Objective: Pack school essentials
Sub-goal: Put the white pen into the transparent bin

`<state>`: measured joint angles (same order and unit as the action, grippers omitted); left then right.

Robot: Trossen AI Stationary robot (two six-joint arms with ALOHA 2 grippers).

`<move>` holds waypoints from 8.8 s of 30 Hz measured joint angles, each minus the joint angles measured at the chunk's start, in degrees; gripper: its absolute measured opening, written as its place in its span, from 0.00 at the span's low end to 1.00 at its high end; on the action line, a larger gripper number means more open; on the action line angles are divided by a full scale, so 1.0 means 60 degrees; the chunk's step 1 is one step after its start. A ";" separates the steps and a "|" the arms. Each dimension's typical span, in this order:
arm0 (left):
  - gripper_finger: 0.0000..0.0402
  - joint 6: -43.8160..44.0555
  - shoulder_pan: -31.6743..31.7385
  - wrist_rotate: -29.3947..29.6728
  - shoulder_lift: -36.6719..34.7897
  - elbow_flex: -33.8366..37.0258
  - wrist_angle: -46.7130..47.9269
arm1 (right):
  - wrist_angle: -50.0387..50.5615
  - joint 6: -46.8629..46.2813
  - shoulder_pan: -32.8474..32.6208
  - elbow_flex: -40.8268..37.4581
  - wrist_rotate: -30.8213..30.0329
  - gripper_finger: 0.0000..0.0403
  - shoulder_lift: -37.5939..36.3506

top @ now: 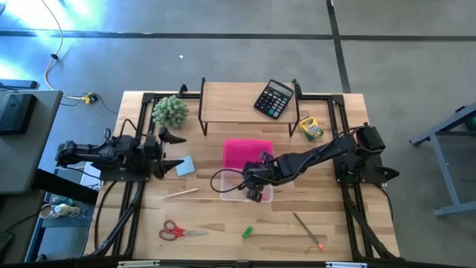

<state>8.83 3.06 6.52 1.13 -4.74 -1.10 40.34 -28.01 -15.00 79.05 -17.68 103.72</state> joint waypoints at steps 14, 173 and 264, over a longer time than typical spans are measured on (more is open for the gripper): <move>1.00 0.0009 -0.0002 0.0055 0.2204 -0.2279 0.2426 | 0.3931 -0.0250 0.0000 0.1175 -0.2804 0.35 -0.0148; 0.47 0.4445 -0.4388 -0.0867 1.4344 -0.6045 0.4382 | 0.3817 -0.3706 -0.0739 -0.1156 -0.2727 0.35 -0.1858; 0.12 -0.0067 -0.2217 -0.0595 1.5107 -0.9677 0.5585 | 0.4709 -0.5165 -0.0251 -0.1134 -0.3456 0.35 -0.2288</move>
<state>8.43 -10.24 2.96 91.77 -62.81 32.40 68.60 -59.00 -16.51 72.25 -38.41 90.00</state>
